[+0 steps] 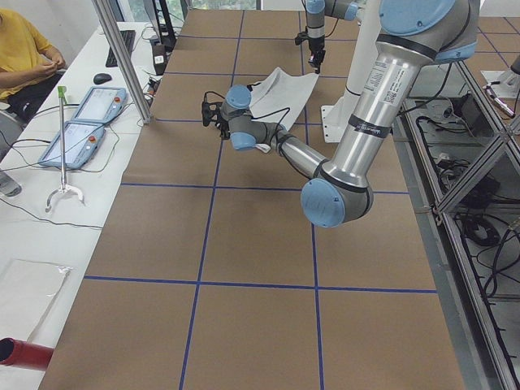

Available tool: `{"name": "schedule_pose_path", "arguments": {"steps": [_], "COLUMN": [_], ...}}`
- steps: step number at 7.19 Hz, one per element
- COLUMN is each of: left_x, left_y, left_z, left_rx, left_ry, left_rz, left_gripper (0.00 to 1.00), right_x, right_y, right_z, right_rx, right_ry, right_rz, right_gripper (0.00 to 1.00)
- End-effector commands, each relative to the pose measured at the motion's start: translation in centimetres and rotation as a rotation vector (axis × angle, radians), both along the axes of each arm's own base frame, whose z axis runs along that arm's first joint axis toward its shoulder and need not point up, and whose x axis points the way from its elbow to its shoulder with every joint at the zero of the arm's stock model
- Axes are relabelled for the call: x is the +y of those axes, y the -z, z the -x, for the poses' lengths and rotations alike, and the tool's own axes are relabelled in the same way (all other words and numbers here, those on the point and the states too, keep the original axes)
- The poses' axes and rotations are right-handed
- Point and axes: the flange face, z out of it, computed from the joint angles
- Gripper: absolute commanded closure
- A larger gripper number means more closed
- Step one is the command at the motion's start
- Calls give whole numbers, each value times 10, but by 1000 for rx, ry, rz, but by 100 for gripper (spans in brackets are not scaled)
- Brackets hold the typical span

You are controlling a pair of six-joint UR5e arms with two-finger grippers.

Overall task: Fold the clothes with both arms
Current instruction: 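Drag the grasped corner with the right gripper to straighten the shirt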

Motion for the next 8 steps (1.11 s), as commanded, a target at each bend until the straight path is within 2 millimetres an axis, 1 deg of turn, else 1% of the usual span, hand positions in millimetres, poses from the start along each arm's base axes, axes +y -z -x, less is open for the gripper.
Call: {"name": "schedule_pose_path", "arguments": {"steps": [1, 2, 3, 4, 5, 6, 7, 8], "left_x": [83, 116, 137, 149, 159, 168, 168, 169], "left_y": [30, 39, 36, 29, 20, 4, -13, -19], "left_z": [-37, -60, -79, -90, -103, -123, -138, -139], "left_rx": [2, -5, -34, -46, -59, -101, -138, -150], "left_ry": [-120, -131, -149, -146, -150, -164, -152, -146], "left_rz": [79, 196, 277, 309, 371, 392, 403, 404], "left_gripper": [0, 0, 1, 6, 13, 19, 25, 28], "right_x": [48, 46, 19, -18, -44, -57, -59, -60], "right_y": [-7, -5, -2, 3, 15, 14, 17, 18], "right_z": [9, 9, 1, -11, -15, -13, -12, -10], "right_rx": [37, 40, 32, 14, -15, -13, -22, -23], "right_ry": [84, 54, -14, -105, -166, -190, -194, -196], "right_rz": [34, 54, 54, 52, 45, 39, 38, 36], "right_gripper": [37, 0, 0, 0, 0, 0, 0, 0]}}
